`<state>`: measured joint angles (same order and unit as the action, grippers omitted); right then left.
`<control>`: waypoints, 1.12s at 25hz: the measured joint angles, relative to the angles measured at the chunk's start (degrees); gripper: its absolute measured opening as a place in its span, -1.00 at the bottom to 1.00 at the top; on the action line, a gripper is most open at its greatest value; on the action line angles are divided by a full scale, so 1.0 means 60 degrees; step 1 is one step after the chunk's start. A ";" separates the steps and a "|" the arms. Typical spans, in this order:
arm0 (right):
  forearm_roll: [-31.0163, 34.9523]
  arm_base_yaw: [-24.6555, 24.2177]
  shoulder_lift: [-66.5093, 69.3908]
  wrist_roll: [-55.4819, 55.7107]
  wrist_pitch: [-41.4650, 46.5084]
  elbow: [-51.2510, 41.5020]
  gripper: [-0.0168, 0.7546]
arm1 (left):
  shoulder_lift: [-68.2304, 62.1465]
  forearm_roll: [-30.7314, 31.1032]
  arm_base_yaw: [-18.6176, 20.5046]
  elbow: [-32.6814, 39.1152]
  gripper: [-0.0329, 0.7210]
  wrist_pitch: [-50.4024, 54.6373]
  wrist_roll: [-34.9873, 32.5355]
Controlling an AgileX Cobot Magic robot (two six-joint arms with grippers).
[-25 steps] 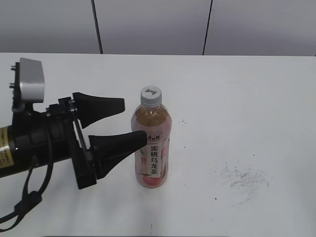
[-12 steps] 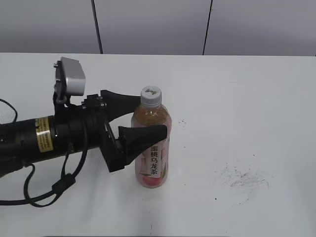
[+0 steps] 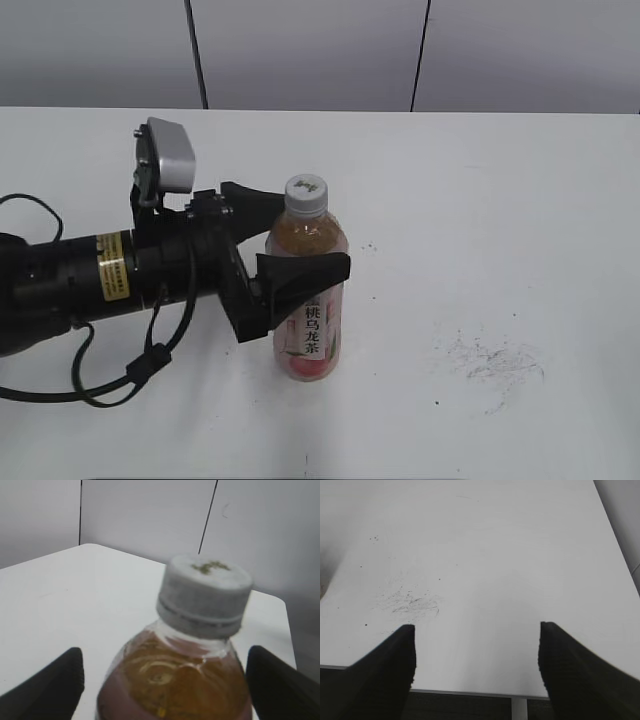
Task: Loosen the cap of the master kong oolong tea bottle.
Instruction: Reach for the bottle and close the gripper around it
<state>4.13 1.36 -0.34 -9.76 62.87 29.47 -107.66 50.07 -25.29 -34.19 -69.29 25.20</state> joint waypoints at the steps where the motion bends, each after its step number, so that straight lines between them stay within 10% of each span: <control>1: 0.0000 0.0000 0.0000 0.0000 0.0000 0.0000 0.53 | 0.0000 -0.0054 -0.0058 0.0001 0.65 0.0000 0.0000; 28: 0.0000 0.0000 0.0000 0.0000 0.0000 0.0000 0.53 | -0.0016 -0.1241 -0.0741 0.0001 0.28 0.0565 -0.0886</control>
<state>4.13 1.36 -0.34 -9.76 62.87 29.47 -107.76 42.62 -29.74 -34.19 -65.90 19.88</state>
